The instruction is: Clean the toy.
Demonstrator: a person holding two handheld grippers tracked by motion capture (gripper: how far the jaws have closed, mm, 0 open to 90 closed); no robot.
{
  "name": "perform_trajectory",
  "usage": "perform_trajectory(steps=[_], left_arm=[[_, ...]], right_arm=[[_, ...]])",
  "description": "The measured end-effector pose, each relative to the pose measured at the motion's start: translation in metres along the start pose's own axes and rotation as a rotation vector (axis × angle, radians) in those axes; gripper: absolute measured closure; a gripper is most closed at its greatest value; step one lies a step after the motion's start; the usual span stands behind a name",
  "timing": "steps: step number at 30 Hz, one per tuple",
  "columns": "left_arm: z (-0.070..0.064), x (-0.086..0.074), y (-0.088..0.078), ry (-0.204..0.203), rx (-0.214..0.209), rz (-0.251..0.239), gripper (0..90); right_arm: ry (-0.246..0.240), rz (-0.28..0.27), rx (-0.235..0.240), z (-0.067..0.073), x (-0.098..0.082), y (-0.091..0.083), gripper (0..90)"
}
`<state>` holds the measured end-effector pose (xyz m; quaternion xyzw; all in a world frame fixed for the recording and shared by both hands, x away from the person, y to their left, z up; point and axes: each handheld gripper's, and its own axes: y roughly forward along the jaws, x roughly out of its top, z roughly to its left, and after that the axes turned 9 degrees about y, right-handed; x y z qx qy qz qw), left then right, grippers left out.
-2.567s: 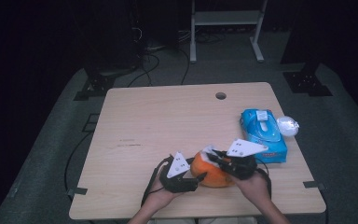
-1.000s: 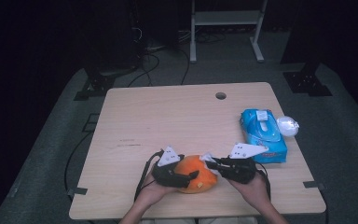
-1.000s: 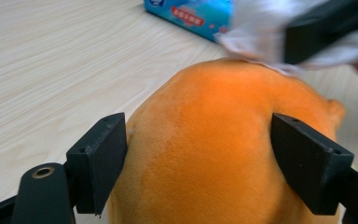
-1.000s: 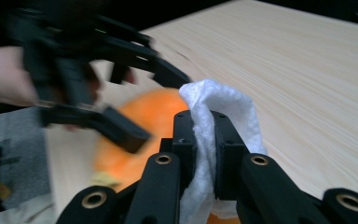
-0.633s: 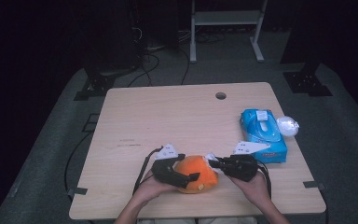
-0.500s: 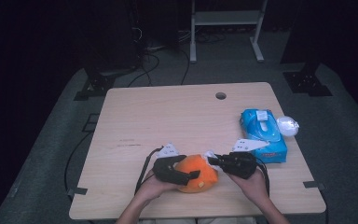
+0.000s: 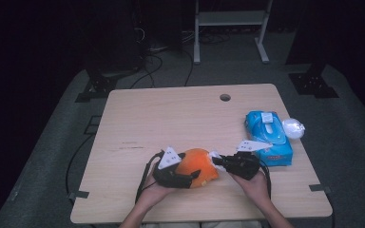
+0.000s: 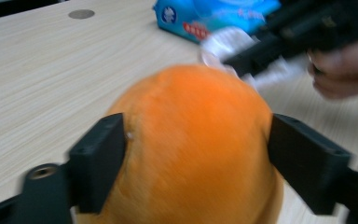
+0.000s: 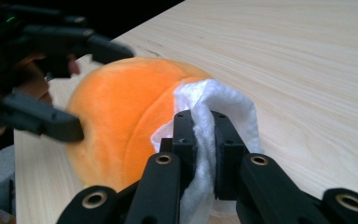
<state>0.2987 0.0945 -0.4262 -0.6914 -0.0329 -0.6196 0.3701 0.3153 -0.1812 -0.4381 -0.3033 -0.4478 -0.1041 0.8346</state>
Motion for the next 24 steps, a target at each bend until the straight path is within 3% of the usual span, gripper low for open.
perform_trajectory(steps=[5, 7, 11, 13, 16, 18, 21, 22, 24], left_arm=[[-0.006, -0.008, 0.004, 0.024, 0.007, 0.040, 23.5], [-0.007, -0.007, 0.003, 0.041, 0.012, 0.047, 25.2], [-0.007, -0.008, 0.004, 0.041, 0.010, 0.035, 25.9], [-0.009, -0.008, 0.004, 0.055, 0.016, 0.040, 26.0], [-0.011, -0.008, 0.004, 0.073, 0.006, 0.031, 26.0], [-0.010, -0.005, 0.002, 0.085, -0.001, 0.027, 24.0], [-0.001, -0.001, -0.006, 0.034, 0.018, -0.018, 18.2], [0.002, -0.001, -0.006, 0.025, 0.023, -0.006, 16.7], [0.004, -0.006, -0.002, 0.004, -0.004, 0.027, 17.5]], right_arm=[[-0.058, -0.040, 0.070, 0.022, 0.006, 0.000, 81.1], [-0.064, -0.022, 0.037, 0.020, 0.004, 0.003, 81.1], [-0.016, 0.011, -0.041, 0.004, -0.005, 0.005, 81.1], [-0.029, 0.017, -0.056, 0.007, -0.004, 0.004, 81.1], [-0.064, -0.035, -0.002, 0.023, 0.003, 0.000, 81.1], [-0.103, -0.030, 0.015, 0.032, 0.005, 0.002, 81.1], [-0.091, -0.007, 0.009, 0.025, -0.002, 0.007, 81.2], [-0.087, -0.002, -0.002, 0.021, -0.004, 0.006, 81.2], [-0.060, -0.007, -0.007, 0.014, -0.004, 0.004, 81.1]])
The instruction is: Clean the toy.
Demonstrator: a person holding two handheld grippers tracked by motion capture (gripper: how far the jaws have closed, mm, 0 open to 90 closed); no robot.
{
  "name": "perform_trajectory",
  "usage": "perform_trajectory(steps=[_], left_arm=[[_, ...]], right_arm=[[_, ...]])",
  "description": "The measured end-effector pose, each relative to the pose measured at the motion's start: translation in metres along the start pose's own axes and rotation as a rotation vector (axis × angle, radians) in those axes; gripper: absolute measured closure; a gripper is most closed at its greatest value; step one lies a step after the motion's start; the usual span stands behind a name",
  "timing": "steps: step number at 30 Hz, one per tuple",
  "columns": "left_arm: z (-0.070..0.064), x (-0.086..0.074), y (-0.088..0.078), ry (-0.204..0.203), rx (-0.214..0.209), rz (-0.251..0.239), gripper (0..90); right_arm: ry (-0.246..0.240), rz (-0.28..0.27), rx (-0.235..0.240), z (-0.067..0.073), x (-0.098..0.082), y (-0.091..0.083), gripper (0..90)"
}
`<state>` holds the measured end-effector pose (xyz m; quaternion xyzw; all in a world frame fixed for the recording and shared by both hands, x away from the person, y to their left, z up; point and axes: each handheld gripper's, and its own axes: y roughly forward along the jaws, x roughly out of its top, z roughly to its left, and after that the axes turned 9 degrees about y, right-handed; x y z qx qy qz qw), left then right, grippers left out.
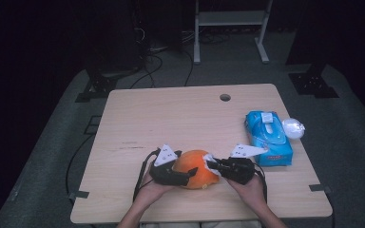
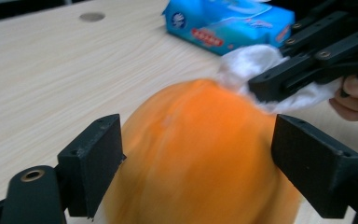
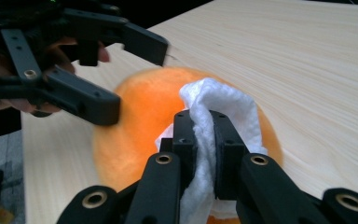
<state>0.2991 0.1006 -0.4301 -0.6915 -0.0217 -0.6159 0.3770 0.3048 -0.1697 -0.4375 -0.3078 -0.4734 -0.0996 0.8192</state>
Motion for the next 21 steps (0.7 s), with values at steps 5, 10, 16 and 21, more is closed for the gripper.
perform_trajectory(steps=[5, 10, 16, 21], left_arm=[[-0.001, 0.001, -0.003, 0.044, -0.141, 0.066, 23.0], [0.006, 0.001, 0.000, 0.004, -0.058, 0.038, 8.2], [0.003, -0.004, 0.002, 0.031, -0.124, 0.047, 15.4], [-0.002, -0.002, -0.001, 0.065, -0.150, 0.070, 19.7]], right_arm=[[0.087, 0.005, -0.003, -0.018, -0.003, -0.002, 81.0], [0.091, -0.002, 0.002, -0.016, 0.001, -0.003, 81.0], [0.056, -0.008, 0.032, -0.007, 0.003, -0.006, 80.9], [0.124, 0.017, -0.031, -0.025, -0.004, -0.005, 80.9]])
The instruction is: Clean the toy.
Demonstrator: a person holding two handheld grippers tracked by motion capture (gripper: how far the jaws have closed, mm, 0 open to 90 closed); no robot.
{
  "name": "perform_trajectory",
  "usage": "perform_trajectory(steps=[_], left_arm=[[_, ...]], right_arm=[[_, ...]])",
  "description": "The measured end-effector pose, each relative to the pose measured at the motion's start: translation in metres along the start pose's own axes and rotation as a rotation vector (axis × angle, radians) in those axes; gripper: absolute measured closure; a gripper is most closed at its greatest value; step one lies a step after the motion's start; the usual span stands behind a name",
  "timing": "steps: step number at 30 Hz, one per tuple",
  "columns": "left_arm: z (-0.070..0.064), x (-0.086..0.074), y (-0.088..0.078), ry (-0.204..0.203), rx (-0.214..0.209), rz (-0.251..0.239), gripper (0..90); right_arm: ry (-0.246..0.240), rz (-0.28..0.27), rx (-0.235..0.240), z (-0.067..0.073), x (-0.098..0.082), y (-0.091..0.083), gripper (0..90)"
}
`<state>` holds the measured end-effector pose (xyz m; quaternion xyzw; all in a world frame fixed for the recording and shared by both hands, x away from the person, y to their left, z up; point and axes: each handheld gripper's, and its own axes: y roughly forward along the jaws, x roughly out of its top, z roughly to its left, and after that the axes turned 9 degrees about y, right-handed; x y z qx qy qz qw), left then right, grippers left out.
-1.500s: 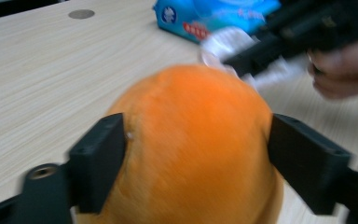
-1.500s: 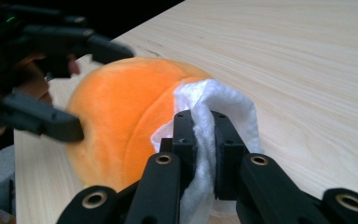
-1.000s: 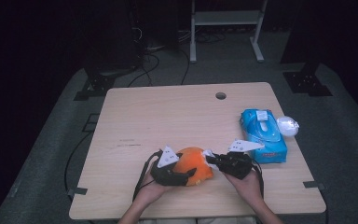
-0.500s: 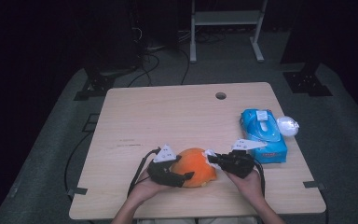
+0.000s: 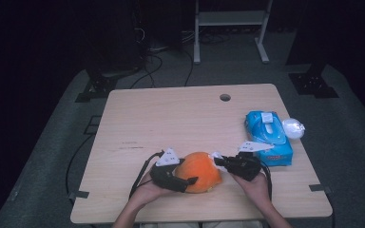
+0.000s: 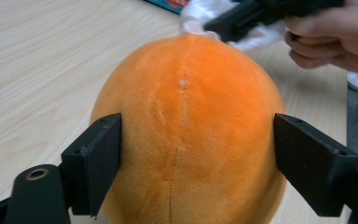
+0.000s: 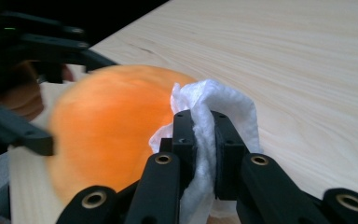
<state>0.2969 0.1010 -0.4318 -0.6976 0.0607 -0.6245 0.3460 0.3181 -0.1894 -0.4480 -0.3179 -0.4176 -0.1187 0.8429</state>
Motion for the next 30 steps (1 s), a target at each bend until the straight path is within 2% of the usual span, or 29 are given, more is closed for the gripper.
perform_trajectory(steps=[2, 4, 6, 11, 14, 16, 17, 18, 19, 20, 21, 22, 24, 26, 27, 28, 30], left_arm=[[0.000, -0.001, 0.000, -0.002, -0.003, 0.008, 20.2], [0.000, -0.002, -0.001, 0.002, -0.008, 0.010, 21.6], [-0.001, -0.002, -0.001, 0.006, -0.009, 0.018, 22.1], [-0.002, -0.002, -0.001, 0.006, 0.000, 0.017, 23.2], [-0.006, -0.001, 0.001, 0.040, 0.024, 0.017, 23.5], [-0.009, 0.000, 0.003, 0.052, 0.025, 0.012, 23.9], [-0.011, 0.000, 0.004, 0.062, 0.024, 0.012, 24.0], [-0.013, 0.002, 0.004, 0.075, 0.027, 0.019, 24.1], [-0.014, 0.003, 0.004, 0.086, 0.029, 0.022, 24.0], [-0.015, 0.003, 0.003, 0.091, 0.024, 0.023, 23.9], [-0.014, 0.004, 0.002, 0.090, 0.013, 0.009, 23.2], [-0.011, 0.005, 0.000, 0.074, 0.005, -0.019, 21.9], [-0.004, 0.005, -0.006, 0.017, -0.011, -0.075, 17.9], [0.001, 0.003, -0.006, -0.021, 0.016, -0.058, 13.9], [0.001, 0.000, -0.002, -0.026, 0.009, -0.044, 15.2], [0.000, -0.002, 0.001, -0.026, 0.009, -0.033, 19.6], [-0.006, -0.001, 0.004, -0.007, 0.026, -0.043, 24.6]], right_arm=[[-0.012, -0.018, 0.013, 0.007, 0.002, -0.002, 80.9], [-0.056, -0.044, 0.053, 0.018, 0.006, -0.004, 80.8], [-0.092, -0.039, 0.049, 0.025, 0.007, -0.002, 80.9], [-0.012, 0.002, 0.003, 0.007, -0.002, 0.002, 81.0], [-0.032, -0.008, -0.014, 0.014, 0.001, 0.000, 80.9], [-0.045, -0.041, 0.022, 0.022, 0.005, -0.004, 80.9], [-0.058, -0.058, 0.056, 0.026, 0.007, -0.005, 80.8], [-0.079, -0.061, 0.066, 0.030, 0.007, -0.005, 80.8], [-0.105, -0.051, 0.044, 0.032, 0.006, -0.003, 80.9], [-0.103, -0.038, 0.034, 0.030, 0.004, -0.001, 80.9], [-0.081, -0.028, 0.033, 0.024, 0.002, 0.001, 80.9], [-0.069, -0.021, 0.024, 0.019, 0.001, 0.002, 81.0], [-0.053, -0.017, 0.009, 0.014, 0.000, 0.001, 81.0], [-0.062, -0.016, -0.006, 0.015, 0.001, 0.000, 81.0], [-0.060, -0.019, 0.003, 0.015, 0.001, 0.000, 81.0], [-0.053, -0.021, 0.014, 0.016, 0.002, 0.000, 81.0], [-0.078, -0.041, 0.034, 0.024, 0.005, -0.002, 80.9]])
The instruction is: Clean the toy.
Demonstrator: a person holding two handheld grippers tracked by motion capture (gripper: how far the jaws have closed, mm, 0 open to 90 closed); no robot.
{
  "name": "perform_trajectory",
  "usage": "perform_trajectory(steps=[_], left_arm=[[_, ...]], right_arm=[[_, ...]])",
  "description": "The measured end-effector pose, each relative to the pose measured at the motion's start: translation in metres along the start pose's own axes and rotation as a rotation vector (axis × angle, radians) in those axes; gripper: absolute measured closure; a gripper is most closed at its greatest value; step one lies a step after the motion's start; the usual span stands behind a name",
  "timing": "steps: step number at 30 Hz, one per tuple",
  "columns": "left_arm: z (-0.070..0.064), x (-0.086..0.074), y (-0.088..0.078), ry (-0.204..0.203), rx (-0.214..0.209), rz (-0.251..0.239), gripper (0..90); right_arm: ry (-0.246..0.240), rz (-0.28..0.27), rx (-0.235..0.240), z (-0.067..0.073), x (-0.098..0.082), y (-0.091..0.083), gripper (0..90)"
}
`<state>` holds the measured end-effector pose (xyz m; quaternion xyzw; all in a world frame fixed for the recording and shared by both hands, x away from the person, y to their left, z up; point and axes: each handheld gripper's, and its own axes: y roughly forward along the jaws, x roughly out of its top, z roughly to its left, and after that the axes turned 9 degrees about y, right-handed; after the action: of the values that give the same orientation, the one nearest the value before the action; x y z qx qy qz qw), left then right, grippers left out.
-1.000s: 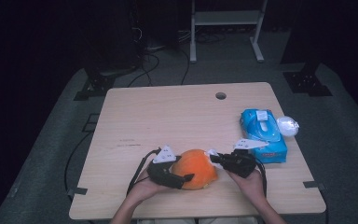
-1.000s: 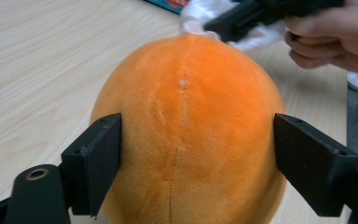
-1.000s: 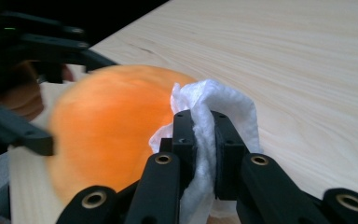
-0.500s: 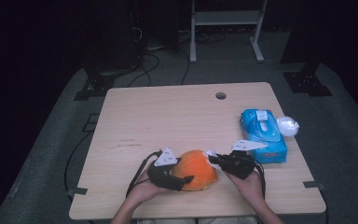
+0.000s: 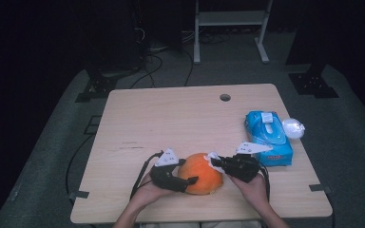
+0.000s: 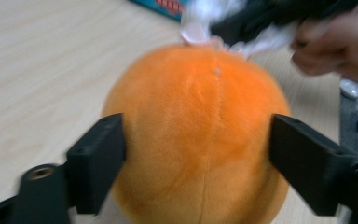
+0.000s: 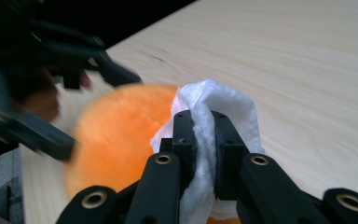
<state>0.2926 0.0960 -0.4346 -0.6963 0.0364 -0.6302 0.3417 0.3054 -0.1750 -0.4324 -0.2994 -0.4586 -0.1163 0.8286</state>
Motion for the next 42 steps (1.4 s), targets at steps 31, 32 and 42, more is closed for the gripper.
perform_trajectory(steps=[31, 32, 42], left_arm=[[-0.014, 0.010, 0.000, 0.039, 0.039, -0.047, 33.7], [-0.016, 0.012, 0.001, 0.052, 0.042, -0.042, 33.9], [-0.003, 0.000, 0.006, -0.093, -0.004, -0.062, 14.0]], right_arm=[[-0.138, -0.049, 0.045, 0.027, 0.013, -0.010, 80.8], [-0.168, -0.048, 0.041, 0.032, 0.014, -0.010, 80.8], [-0.122, -0.014, -0.013, 0.017, 0.011, -0.009, 81.1]])
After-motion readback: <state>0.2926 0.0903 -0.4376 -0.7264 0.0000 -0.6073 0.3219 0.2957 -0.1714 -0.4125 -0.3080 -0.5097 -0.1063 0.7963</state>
